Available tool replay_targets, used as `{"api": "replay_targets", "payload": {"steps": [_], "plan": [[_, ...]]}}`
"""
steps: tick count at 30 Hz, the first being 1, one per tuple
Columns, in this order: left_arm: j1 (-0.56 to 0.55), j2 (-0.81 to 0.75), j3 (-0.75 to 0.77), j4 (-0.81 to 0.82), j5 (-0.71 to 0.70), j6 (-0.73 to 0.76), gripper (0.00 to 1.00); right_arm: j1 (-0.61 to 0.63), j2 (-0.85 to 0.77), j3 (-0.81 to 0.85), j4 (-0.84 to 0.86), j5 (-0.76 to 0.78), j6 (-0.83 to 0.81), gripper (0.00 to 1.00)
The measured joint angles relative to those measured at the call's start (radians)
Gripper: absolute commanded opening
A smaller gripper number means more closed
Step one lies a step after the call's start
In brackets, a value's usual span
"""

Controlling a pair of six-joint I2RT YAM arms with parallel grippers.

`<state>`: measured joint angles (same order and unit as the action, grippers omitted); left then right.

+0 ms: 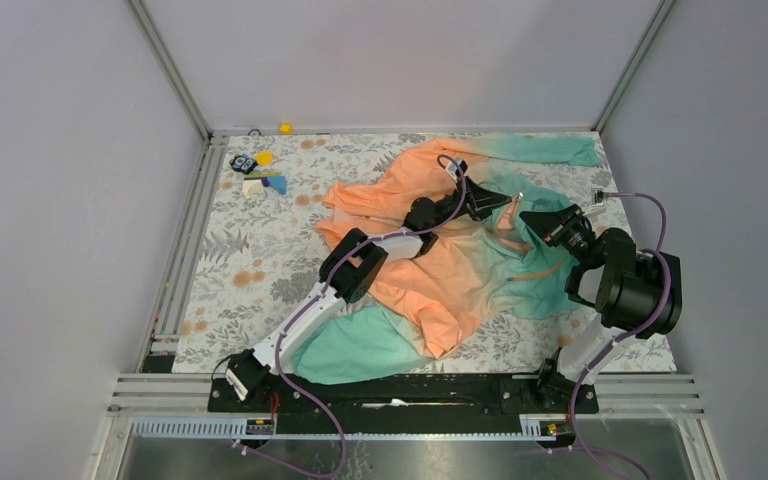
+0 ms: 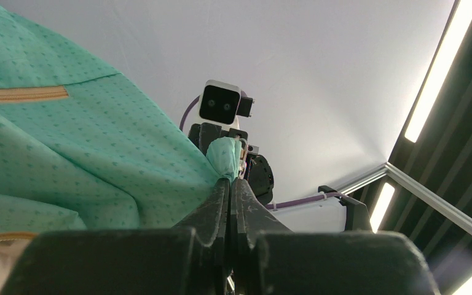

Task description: Zip up the jacket

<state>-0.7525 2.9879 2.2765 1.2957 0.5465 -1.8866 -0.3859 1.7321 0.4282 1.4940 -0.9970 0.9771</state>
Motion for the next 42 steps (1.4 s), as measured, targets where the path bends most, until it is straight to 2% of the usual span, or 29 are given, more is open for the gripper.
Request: {"api": "replay_targets", "payload": {"steps": [32, 42], "plan": [[-0.003, -0.003, -0.011, -0.006, 0.027, 0.059, 0.00, -0.013, -0.009, 0.000, 0.000, 0.010, 0.002, 0.00], [-0.014, -0.051, -0.112, -0.017, 0.049, 0.164, 0.00, -0.013, -0.009, 0.000, 0.000, 0.010, 0.005, 0.00]]}}
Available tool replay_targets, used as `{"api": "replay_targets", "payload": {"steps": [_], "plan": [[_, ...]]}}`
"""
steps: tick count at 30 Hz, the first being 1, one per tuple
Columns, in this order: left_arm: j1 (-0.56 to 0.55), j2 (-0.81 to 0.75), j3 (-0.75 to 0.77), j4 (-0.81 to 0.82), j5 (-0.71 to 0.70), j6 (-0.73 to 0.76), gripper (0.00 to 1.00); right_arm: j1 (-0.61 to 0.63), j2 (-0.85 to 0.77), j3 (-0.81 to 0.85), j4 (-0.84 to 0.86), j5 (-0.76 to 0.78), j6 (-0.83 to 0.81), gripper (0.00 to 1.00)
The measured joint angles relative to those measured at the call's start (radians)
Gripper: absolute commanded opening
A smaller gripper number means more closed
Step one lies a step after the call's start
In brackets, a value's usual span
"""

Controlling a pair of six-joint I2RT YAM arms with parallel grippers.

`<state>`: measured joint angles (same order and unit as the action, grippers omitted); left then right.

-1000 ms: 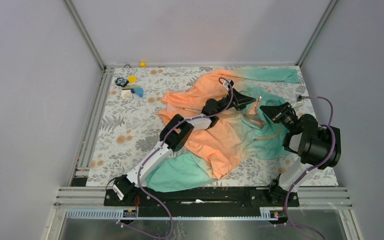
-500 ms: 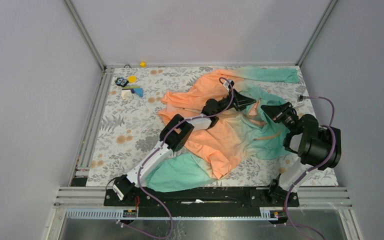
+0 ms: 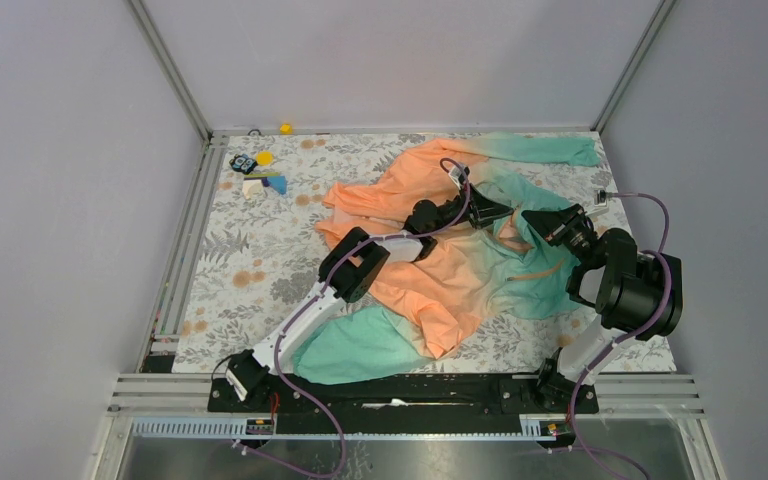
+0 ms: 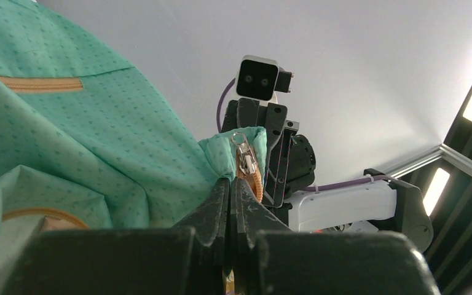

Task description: Zip up the jacket

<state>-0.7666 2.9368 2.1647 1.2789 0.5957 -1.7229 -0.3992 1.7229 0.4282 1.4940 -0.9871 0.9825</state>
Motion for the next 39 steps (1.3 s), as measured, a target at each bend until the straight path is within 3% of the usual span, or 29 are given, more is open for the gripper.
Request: {"api": "replay_targets", "payload": {"steps": [15, 39], "plan": [[0.007, -0.034, -0.072, 0.003, 0.003, 0.067, 0.00, -0.001, 0.000, 0.000, -0.142, 0.033, -0.108, 0.00], [-0.004, -0.090, -0.151, -0.052, 0.004, 0.237, 0.00, -0.035, 0.060, -0.027, -0.034, 0.054, 0.011, 0.00]]}}
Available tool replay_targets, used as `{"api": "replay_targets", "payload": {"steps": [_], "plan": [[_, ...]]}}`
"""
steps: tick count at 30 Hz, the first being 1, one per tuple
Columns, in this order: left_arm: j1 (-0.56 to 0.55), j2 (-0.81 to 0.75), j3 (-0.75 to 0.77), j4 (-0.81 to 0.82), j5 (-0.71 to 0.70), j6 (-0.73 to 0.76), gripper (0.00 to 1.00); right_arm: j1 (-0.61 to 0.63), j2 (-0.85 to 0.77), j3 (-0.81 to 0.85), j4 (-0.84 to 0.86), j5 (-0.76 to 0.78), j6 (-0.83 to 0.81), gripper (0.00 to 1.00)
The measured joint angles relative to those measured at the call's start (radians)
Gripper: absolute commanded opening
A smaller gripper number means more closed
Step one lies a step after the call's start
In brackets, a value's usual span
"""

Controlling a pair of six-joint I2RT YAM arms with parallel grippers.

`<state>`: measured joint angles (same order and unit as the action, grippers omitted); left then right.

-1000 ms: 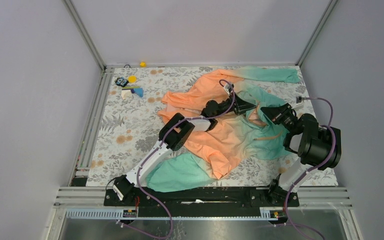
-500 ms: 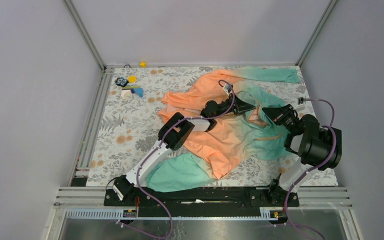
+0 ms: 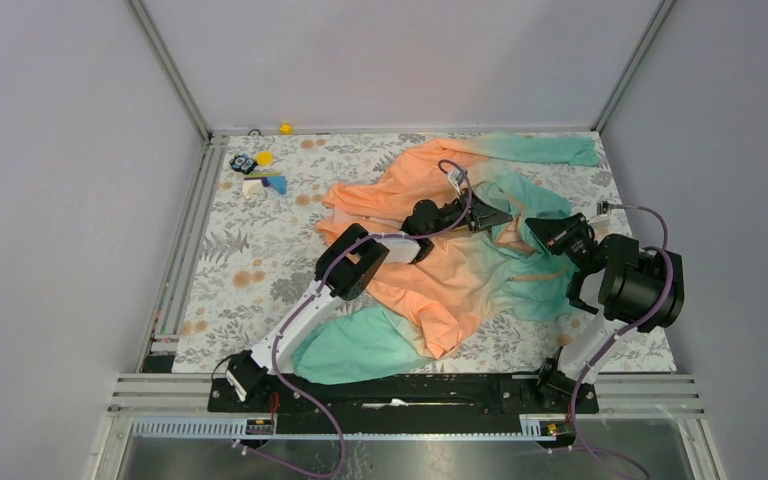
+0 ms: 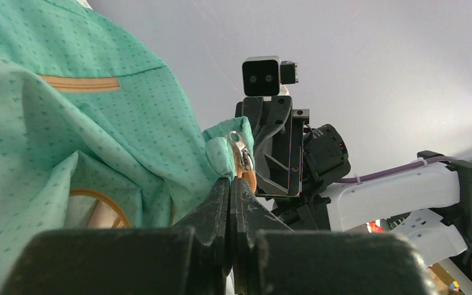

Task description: Zip up the jacket

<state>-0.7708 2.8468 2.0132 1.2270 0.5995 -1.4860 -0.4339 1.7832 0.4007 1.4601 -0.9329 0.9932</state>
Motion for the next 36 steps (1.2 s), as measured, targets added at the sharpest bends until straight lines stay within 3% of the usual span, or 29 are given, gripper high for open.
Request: {"api": "replay_targets", "payload": {"steps": [15, 31, 36], "plan": [[-0.041, -0.067, -0.059, -0.110, -0.005, 0.174, 0.00, -0.011, 0.084, -0.039, 0.040, 0.102, 0.066, 0.00], [-0.038, -0.067, -0.064, -0.137, -0.028, 0.198, 0.00, -0.029, 0.007, -0.079, 0.040, 0.098, 0.108, 0.00], [-0.038, -0.067, -0.064, -0.136, -0.027, 0.193, 0.00, -0.031, 0.019, -0.079, 0.042, 0.092, 0.113, 0.17]]}}
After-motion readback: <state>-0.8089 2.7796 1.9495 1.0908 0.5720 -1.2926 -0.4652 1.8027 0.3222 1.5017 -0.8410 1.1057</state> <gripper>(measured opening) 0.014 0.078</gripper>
